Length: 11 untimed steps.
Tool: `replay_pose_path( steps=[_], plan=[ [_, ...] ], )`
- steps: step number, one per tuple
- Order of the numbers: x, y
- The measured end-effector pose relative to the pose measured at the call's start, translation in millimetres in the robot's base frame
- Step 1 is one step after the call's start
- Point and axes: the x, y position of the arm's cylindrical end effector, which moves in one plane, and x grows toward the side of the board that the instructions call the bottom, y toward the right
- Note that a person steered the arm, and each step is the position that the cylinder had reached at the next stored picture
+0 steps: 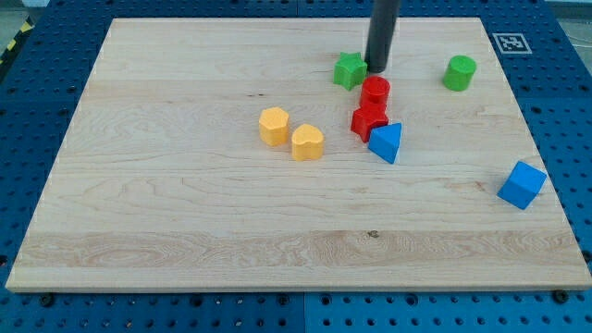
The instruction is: Push the green cube close to the green star
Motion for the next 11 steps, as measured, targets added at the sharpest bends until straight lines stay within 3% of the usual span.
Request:
replay_pose_path(
  steps=[3, 4, 8, 11],
  plan=[
    [-14, 173],
    [16, 179],
    [41, 134],
    [-12, 56]
  ],
)
